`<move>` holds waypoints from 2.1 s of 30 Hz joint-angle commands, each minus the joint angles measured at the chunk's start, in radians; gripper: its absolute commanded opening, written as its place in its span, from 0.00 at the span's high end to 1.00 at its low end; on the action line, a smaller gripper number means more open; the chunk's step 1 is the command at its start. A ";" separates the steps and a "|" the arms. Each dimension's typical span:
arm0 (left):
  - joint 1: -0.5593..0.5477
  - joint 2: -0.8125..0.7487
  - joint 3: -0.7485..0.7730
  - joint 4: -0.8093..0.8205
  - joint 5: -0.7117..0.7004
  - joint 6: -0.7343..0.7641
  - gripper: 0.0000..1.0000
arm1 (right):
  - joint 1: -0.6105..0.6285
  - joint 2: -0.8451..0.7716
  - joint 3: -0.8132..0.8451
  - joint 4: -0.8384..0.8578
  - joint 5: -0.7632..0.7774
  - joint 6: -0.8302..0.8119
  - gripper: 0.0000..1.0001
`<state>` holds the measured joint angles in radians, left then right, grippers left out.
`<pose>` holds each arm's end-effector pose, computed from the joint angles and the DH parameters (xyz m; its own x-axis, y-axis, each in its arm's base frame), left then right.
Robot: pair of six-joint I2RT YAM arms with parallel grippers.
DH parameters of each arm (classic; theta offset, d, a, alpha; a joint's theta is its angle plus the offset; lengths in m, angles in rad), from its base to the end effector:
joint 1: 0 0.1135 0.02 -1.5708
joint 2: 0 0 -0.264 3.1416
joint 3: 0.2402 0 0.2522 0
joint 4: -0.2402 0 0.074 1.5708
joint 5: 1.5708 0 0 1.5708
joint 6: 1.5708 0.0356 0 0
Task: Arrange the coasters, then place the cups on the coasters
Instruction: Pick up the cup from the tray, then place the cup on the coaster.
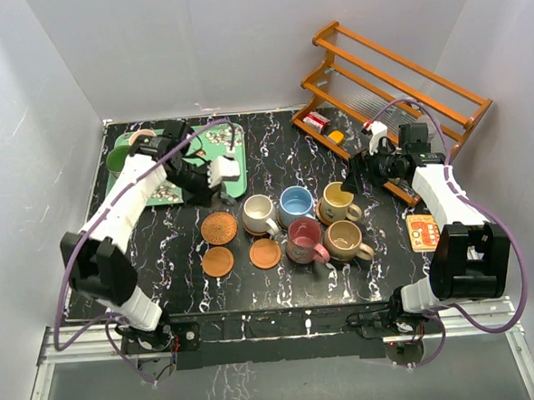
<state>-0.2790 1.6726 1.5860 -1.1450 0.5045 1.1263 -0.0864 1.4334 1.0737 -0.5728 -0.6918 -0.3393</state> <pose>0.3135 -0.1077 0.3155 -0.0326 0.8315 -0.5546 0.9886 0.1084 0.1044 0.2955 -0.0028 0.2635 -0.6506 -0.2009 -0.7324 -0.5607 0.7775 0.2848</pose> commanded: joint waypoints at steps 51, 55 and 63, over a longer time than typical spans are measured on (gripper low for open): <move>-0.617 -0.047 -0.359 0.428 -0.004 -0.475 1.00 | -0.006 0.004 0.043 0.029 0.025 -0.022 0.02; -0.623 -0.041 -0.360 0.435 -0.006 -0.483 1.00 | -0.005 0.004 0.045 0.030 0.025 -0.023 0.02; -0.626 -0.016 -0.360 0.389 -0.014 -0.474 1.00 | -0.005 0.002 0.045 0.028 0.023 -0.022 0.01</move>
<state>-0.8963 1.6489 1.1858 -0.7315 0.4553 0.6434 -0.0864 1.4357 1.0737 -0.5728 -0.6575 -0.3466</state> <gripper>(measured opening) 0.119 0.983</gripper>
